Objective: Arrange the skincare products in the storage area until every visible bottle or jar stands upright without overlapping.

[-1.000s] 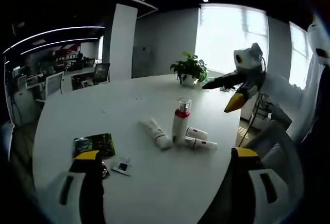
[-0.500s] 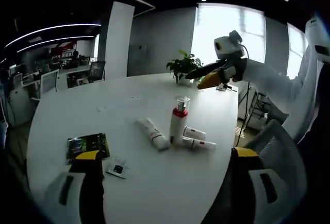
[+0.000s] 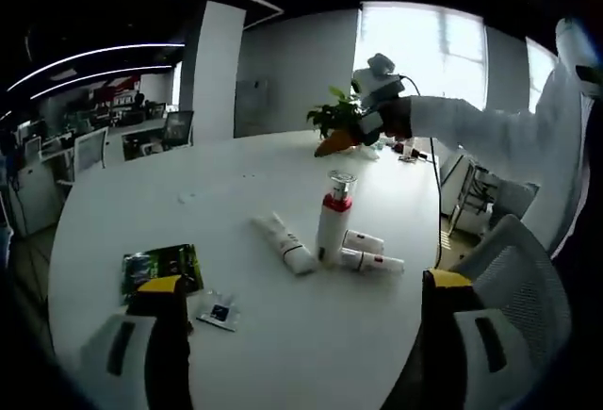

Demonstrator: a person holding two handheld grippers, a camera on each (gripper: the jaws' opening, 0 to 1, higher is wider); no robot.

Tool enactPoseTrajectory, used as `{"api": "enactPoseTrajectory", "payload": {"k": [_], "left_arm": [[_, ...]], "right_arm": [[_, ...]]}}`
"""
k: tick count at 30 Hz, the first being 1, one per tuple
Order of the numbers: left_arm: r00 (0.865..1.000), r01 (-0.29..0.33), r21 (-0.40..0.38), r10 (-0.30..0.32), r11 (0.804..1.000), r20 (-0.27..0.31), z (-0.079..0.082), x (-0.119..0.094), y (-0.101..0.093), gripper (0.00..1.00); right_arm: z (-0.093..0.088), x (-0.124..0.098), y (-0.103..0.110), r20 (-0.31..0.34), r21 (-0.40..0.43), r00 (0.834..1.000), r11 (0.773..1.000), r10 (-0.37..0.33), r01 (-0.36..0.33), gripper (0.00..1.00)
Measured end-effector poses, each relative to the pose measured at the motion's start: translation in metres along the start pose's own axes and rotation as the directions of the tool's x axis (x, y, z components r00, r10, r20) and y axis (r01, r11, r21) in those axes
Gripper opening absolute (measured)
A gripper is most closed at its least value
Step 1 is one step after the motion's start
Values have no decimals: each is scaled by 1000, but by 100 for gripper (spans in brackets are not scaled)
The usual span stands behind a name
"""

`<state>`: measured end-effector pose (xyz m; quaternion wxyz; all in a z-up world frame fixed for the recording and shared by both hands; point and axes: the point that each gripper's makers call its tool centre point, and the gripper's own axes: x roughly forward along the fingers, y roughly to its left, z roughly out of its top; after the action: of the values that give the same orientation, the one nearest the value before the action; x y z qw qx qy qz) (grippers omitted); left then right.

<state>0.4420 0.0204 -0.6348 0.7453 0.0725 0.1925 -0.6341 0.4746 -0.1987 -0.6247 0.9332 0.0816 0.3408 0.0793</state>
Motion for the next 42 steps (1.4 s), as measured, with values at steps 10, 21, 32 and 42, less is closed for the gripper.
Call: {"api": "enactPoseTrajectory", "payload": {"k": [10,21,32,42], "left_arm": [[1000,12,-7,-12,1000,-9,-2,9,5,99],[999,29,-17,-30,999,-16,-7,18,1,99],[999,38,-37,-38,999,-9,-8,17,3,99],[999,48,-39,-49,998,-21,-11,19,-1,98]], "right_arm": [[-19,40,-24,-123,113,992,994,6,8,73],[-57,91,-41,-297,183,955,982,6,51,62],[-76,113,-60,-446,196,895,975,-7,105,47],[-88,127,-65,-534,282,845,941,-8,187,38]]}}
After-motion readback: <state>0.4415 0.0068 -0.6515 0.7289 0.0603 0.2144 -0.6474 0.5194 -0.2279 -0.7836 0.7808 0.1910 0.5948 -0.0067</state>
